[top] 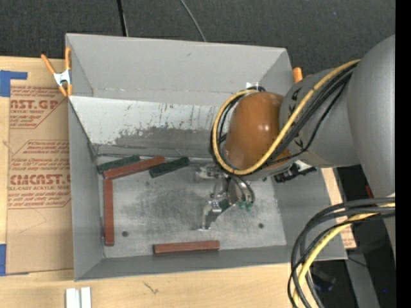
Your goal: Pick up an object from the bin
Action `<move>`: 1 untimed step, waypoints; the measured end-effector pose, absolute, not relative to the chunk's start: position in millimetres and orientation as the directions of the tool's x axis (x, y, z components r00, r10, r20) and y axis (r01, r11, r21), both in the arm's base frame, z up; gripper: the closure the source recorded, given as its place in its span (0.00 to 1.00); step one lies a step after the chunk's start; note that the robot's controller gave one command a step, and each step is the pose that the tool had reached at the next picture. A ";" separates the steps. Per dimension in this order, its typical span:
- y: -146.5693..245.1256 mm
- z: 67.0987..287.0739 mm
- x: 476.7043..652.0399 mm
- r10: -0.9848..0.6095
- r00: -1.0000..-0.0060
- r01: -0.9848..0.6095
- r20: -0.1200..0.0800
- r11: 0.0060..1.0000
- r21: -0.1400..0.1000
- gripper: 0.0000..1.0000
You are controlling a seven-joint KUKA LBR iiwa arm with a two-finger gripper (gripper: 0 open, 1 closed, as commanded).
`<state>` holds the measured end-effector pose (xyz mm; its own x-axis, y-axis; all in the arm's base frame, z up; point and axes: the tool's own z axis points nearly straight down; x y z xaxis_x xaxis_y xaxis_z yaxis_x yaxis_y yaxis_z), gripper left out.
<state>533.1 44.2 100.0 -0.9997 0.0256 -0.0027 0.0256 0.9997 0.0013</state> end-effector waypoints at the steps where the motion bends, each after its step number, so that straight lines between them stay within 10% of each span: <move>1: 34.5 70.5 515.6 0.048 -0.999 0.048 -0.005 0.999 0.002 0.00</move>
Offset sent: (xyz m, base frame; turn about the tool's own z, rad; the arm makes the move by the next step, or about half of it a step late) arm 0.0027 -0.0732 -0.0286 -0.1441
